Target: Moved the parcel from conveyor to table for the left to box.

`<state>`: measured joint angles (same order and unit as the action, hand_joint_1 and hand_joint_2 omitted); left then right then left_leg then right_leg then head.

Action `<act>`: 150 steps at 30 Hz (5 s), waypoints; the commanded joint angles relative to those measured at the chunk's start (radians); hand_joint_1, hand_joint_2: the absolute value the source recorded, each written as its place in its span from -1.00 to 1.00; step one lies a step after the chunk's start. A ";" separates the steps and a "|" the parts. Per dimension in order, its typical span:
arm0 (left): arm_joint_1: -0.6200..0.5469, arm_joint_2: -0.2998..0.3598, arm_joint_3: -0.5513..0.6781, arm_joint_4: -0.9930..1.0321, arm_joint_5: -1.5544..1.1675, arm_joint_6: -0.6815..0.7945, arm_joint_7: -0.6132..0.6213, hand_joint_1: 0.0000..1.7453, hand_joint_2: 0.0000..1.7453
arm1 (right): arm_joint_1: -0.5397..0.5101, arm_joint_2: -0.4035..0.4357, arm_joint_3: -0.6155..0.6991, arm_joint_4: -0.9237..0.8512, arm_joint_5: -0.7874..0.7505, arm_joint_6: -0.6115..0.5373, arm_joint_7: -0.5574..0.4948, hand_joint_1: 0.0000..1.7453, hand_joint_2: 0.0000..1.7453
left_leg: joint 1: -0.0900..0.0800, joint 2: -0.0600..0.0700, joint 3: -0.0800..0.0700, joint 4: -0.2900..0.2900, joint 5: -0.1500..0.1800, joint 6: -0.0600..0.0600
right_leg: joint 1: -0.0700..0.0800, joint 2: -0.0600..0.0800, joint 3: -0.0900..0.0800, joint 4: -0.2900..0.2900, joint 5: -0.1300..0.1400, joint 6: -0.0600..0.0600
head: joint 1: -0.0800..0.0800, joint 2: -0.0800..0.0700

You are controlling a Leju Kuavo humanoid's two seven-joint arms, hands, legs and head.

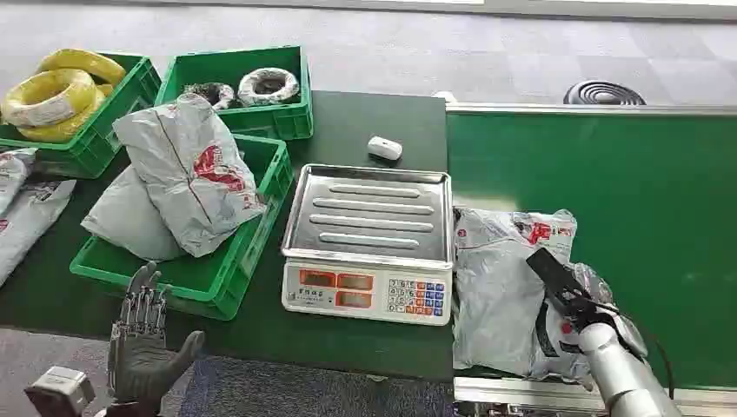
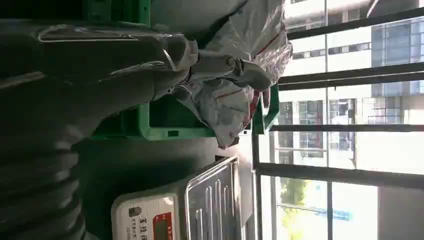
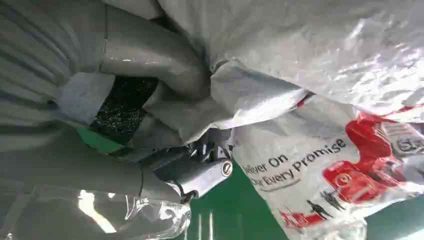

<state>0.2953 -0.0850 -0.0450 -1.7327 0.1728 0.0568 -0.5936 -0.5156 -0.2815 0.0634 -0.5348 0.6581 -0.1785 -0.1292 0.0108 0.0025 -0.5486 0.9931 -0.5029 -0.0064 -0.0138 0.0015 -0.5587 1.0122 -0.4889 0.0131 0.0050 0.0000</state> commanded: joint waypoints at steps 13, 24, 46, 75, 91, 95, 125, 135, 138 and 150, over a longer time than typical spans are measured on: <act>-0.039 -0.014 0.007 0.028 -0.024 0.004 0.002 -1.00 1.00 | -0.089 -0.037 -0.379 -0.268 -0.383 -0.241 -0.199 1.00 1.00 | -0.002 -0.001 -0.002 0.000 0.001 0.001 | -0.002 -0.001 -0.002 0.001 0.000 0.000 | 0.000 0.000; -0.093 -0.004 -0.024 0.049 -0.038 0.001 -0.011 -1.00 1.00 | -0.200 0.071 -0.176 -0.585 -0.381 -0.317 -0.337 1.00 1.00 | -0.002 0.005 -0.002 0.000 0.001 0.000 | -0.002 0.006 -0.005 0.001 0.003 -0.001 | 0.000 0.000; -0.181 0.006 -0.007 0.097 -0.066 -0.092 0.006 -1.00 1.00 | -0.414 0.223 0.223 0.019 -0.139 0.311 -0.142 0.78 1.00 | 0.000 0.001 -0.001 -0.001 0.003 0.000 | 0.000 0.002 -0.001 0.000 0.002 -0.001 | 0.000 0.000; -0.404 0.025 -0.276 0.173 -0.333 0.023 0.092 -1.00 1.00 | 0.015 0.177 0.059 -0.523 -0.299 0.086 -0.337 -1.00 1.00 | 0.001 -0.011 -0.001 -0.002 0.005 0.000 | 0.001 -0.010 0.002 -0.003 0.001 -0.001 | 0.000 0.000; -0.777 -0.098 -0.465 0.711 -0.555 0.166 0.263 -1.00 1.00 | 0.590 0.209 0.004 -1.094 -0.555 -0.215 -0.494 -1.00 1.00 | 0.000 -0.015 -0.005 0.000 0.003 0.000 | 0.000 -0.012 -0.001 0.000 0.000 -0.001 | 0.000 0.000; -0.868 -0.140 -0.510 0.879 -0.725 0.250 0.353 -1.00 1.00 | 0.650 0.229 0.007 -1.149 -0.543 -0.205 -0.473 -1.00 1.00 | 0.000 -0.009 -0.004 0.000 0.003 0.000 | 0.000 -0.008 -0.002 -0.001 0.001 -0.001 | 0.000 0.000; -1.031 -0.193 -0.430 1.100 -0.797 0.033 0.460 1.00 1.00 | 0.607 0.285 0.047 -1.176 -0.523 -0.200 -0.470 -1.00 1.00 | 0.000 -0.003 -0.002 0.000 0.002 0.000 | 0.000 -0.001 -0.001 0.000 0.002 -0.001 | 0.000 0.000; -0.937 -0.059 -0.380 0.591 -0.698 0.027 0.478 1.00 1.00 | 0.636 0.290 0.005 -1.165 -0.519 -0.192 -0.485 -1.00 1.00 | 0.000 -0.003 -0.003 0.001 0.002 0.000 | 0.000 -0.001 -0.003 0.001 0.002 -0.001 | 0.000 0.000; -0.929 -0.029 -0.370 0.502 -0.725 0.033 0.488 1.00 1.00 | 0.661 0.285 -0.008 -1.173 -0.518 -0.195 -0.491 -1.00 1.00 | 0.000 -0.002 -0.003 0.000 0.002 0.000 | 0.000 0.000 -0.004 0.000 0.002 -0.001 | 0.000 0.000; -1.000 0.135 -0.242 0.260 -0.845 0.238 0.485 1.00 1.00 | 0.754 0.288 -0.063 -1.214 -0.539 -0.237 -0.513 -1.00 1.00 | 0.000 -0.002 -0.004 0.001 0.002 -0.001 | 0.001 -0.002 -0.004 0.001 0.001 -0.001 | 0.000 0.000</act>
<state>-0.6437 -0.0793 -0.3597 -1.3398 -0.5825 0.2152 -0.1278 0.1946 -0.0107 0.0469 -1.7334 0.1228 -0.3956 -0.6378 0.0110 -0.0014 -0.5521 0.9938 -0.5008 -0.0068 -0.0135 -0.0020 -0.5614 1.0130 -0.4884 0.0131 0.0050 0.0000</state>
